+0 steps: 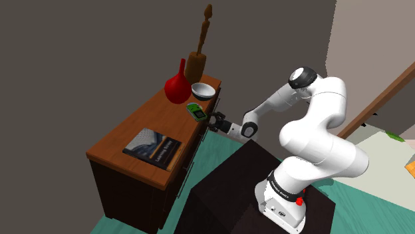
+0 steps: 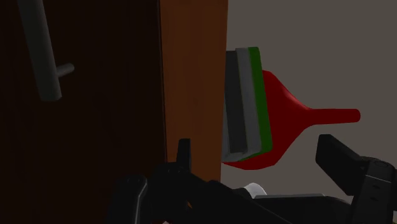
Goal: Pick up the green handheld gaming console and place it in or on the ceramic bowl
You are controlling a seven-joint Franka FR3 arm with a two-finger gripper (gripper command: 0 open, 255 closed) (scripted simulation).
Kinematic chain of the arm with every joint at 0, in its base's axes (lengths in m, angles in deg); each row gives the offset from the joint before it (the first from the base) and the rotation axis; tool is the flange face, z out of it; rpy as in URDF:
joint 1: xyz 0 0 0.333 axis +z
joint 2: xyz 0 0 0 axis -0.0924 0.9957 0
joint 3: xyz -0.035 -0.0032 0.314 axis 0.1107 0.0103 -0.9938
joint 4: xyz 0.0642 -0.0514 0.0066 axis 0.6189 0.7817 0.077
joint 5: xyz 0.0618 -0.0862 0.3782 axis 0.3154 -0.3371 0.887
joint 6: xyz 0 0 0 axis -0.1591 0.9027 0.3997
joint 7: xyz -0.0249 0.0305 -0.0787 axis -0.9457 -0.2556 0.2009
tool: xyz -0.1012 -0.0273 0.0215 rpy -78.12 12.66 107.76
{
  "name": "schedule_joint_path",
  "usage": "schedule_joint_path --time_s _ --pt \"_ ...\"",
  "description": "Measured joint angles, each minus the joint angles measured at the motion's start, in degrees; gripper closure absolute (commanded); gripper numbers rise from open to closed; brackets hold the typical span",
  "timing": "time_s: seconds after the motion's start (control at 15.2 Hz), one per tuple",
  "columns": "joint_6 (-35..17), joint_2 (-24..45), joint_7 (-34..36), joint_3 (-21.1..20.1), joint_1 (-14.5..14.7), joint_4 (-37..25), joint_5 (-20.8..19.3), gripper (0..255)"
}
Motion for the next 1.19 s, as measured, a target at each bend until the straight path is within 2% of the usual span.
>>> schedule_joint_path --time_s 0.07,0.13,0.79,1.19 --pt "0.0 0.0 0.0 0.0 0.0 0.0 0.0 0" --pt "0.0 0.0 0.0 0.0 0.0 0.0 0.0 255" --pt "0.0 0.0 0.0 0.0 0.0 0.0 0.0 255" --pt "-0.4 -4.3 0.9 -1.3 -0.9 3.4 1.1 255"
